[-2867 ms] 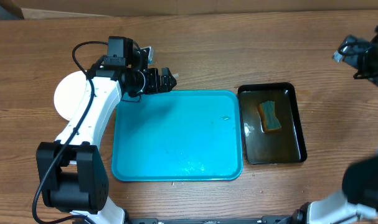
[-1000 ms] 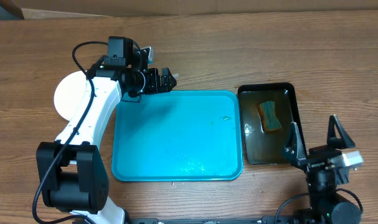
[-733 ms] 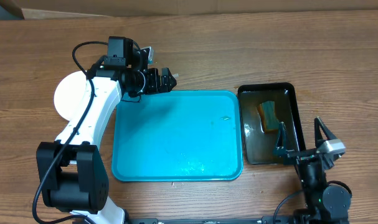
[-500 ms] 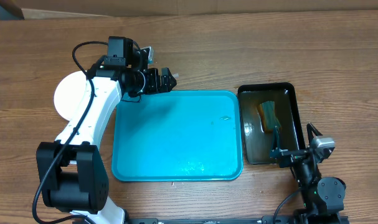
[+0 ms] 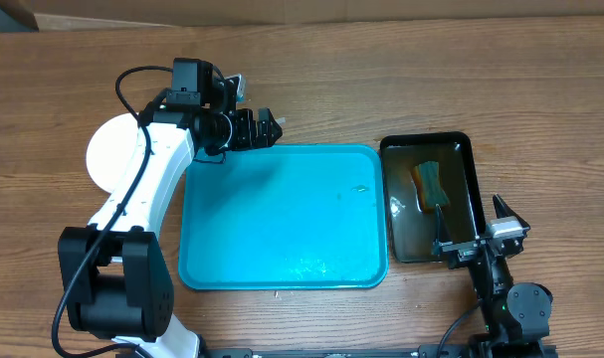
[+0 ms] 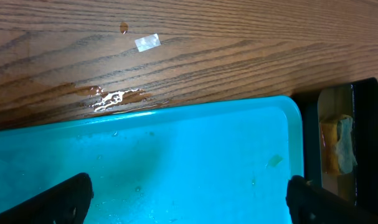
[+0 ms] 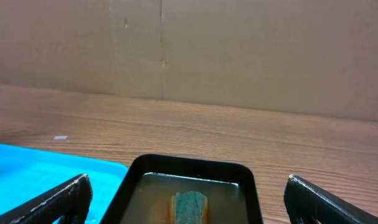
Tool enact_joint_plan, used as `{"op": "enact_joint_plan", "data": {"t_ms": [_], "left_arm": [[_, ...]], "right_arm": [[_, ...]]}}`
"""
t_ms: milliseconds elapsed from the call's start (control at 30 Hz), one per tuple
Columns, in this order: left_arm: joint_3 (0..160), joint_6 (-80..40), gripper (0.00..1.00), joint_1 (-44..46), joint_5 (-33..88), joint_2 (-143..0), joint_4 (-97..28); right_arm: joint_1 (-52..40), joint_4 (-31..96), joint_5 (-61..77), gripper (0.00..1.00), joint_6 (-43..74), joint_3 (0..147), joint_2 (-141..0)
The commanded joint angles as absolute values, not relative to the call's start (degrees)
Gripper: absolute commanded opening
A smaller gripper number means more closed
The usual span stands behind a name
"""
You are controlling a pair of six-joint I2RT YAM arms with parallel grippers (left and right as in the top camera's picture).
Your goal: Clean dirty plates on tray and stack at the side
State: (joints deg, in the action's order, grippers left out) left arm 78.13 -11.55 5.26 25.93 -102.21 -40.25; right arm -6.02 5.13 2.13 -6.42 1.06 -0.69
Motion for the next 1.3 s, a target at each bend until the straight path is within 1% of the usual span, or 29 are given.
{"op": "enact_joint_plan", "data": {"t_ms": [0,1100,1267], "left_arm": [[77.93,-10.28,1.0,5.39,26.41,-101.89,-40.23],[77.93,-10.28,1.0,5.39,26.37,-101.89,-40.23],[77.93,-10.28,1.0,5.28,26.39,-96.14,-40.34]], "right_arm": [[-5.98,4.69,2.26,1.0,-7.53,0.45,-0.16],[-5.98,4.69,2.26,1.0,-7.53,0.45,-0.16],[-5.98,4.69,2.26,1.0,-7.51,0.45,-0.16]]}}
